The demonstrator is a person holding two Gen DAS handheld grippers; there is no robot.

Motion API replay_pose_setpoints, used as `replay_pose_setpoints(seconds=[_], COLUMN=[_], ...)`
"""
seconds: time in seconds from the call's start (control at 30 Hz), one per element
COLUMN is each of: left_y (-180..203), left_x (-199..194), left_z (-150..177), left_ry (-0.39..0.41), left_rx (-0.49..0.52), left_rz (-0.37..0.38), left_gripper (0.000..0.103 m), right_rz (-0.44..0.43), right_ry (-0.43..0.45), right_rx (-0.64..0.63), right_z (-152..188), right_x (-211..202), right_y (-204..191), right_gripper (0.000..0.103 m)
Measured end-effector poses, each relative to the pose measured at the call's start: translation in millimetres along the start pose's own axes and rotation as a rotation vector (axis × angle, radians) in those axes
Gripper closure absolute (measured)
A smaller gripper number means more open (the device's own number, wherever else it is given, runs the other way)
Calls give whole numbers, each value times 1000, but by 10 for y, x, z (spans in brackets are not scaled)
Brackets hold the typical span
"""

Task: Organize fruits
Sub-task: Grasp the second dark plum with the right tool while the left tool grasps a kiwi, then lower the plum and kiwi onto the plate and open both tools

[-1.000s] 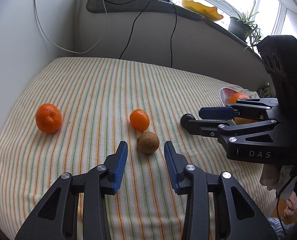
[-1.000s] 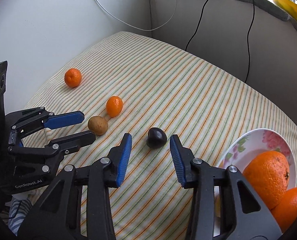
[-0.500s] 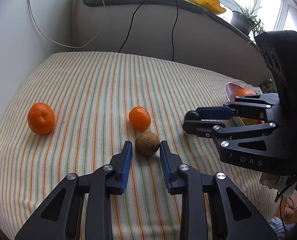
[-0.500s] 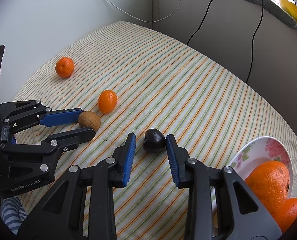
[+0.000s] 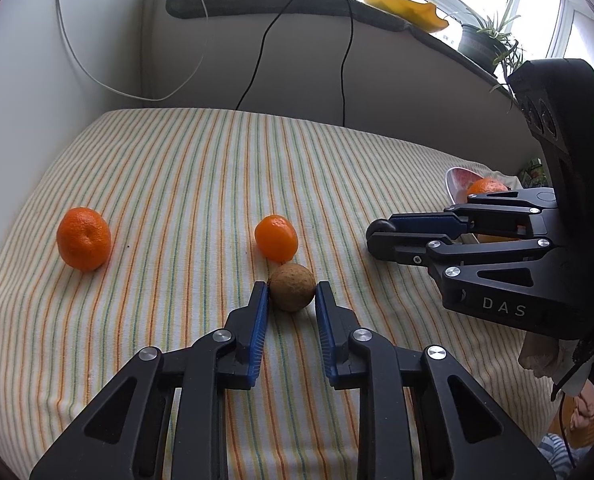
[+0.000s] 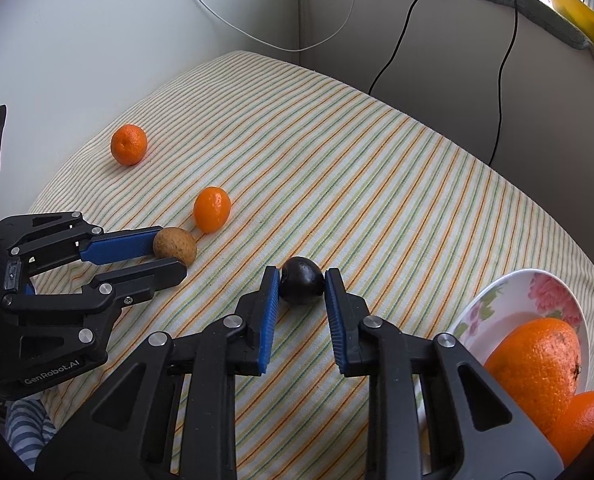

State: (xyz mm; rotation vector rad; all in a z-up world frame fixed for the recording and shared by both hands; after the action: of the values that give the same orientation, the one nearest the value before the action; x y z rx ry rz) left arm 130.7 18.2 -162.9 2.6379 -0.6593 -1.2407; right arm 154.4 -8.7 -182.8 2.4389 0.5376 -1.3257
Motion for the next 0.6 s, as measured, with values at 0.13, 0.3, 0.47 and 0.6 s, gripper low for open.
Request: replay_pose_setpoints(seconds=[0.13, 0.3, 0.47, 0.6], left_y=[4, 73, 265, 441], left_x=[-48, -113, -152, -150], left_z=[-9, -41, -100, -158], left_ry=[10, 24, 40, 51], left_rx=[-4, 1, 26, 46], left_rz=[3, 15, 42, 68], left_gripper=[81, 81, 81, 81], right_rz=[-12, -23, -32, -17], right_ry=[24, 67, 106, 127], right_rx=[10, 21, 54, 74], right_z=[-22, -22, -48, -31], right_x=[-124, -355, -594, -750], right_y=[20, 106, 312, 492], right_gripper=[79, 79, 79, 79])
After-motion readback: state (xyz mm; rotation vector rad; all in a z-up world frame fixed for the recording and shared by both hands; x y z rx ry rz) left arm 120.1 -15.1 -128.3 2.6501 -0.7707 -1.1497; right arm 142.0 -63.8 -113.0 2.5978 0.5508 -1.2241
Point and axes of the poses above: each gripper's, at about its wrist camera, not at the fingertips, and x roughly the way its jaws point, y to its right, z to its underside, the point moved 8 cm from there along x, roughly the way its jaws point, and after that the axes turned 8 degrees about z, right-handed, at the moved point
